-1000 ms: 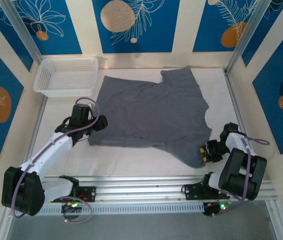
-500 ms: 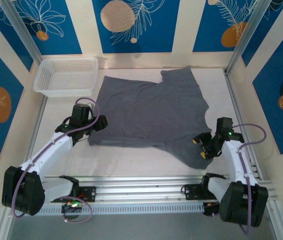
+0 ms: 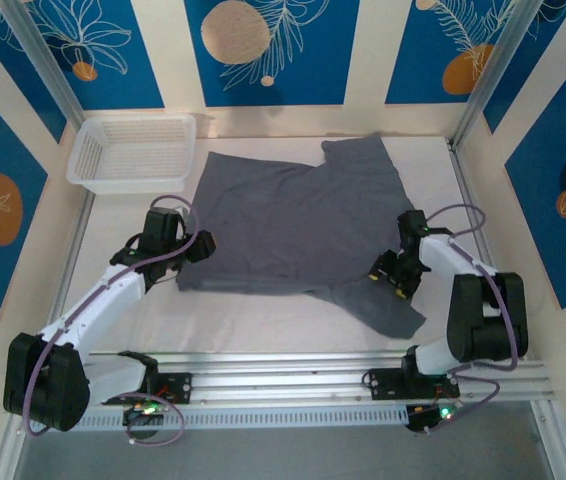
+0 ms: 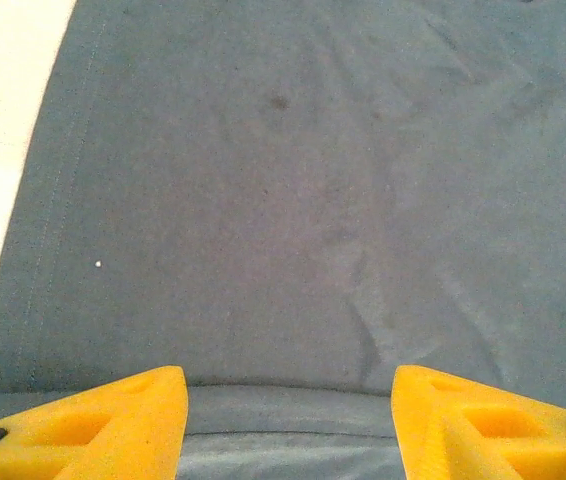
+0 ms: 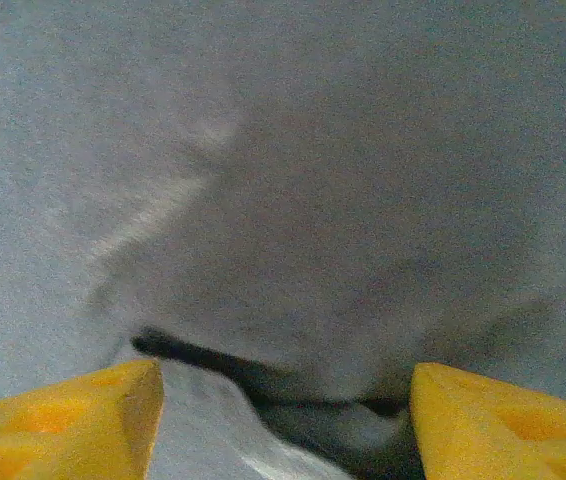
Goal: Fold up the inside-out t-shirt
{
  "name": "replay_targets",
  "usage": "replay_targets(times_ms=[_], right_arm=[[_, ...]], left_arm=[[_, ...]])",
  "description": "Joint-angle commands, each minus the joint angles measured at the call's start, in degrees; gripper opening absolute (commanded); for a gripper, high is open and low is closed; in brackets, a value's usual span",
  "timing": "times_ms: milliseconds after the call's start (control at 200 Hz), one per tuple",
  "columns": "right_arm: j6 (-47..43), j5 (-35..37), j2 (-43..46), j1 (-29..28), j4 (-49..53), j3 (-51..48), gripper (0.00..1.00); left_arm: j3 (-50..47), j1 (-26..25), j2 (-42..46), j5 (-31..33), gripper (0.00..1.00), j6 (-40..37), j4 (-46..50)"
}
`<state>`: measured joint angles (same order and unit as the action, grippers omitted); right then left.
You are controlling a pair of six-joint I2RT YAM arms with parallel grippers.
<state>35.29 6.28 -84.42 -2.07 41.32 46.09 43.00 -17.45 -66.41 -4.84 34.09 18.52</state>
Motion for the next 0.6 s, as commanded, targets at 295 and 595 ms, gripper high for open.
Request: replay_targets(times_ms=[295,595], right_arm=[[0.3,-0.3,2.0,-4.9,2.3,-0.3,0.5],[0.0,-0.3,4.5,-6.1,6.1,-1.3,0.24]], left_arm=[[-1.2,-0.5,1.5,1.3,0.57,0.0,1.5],[-1.4,-0.5,1.7,1.6,0.56,0.2,1.4]])
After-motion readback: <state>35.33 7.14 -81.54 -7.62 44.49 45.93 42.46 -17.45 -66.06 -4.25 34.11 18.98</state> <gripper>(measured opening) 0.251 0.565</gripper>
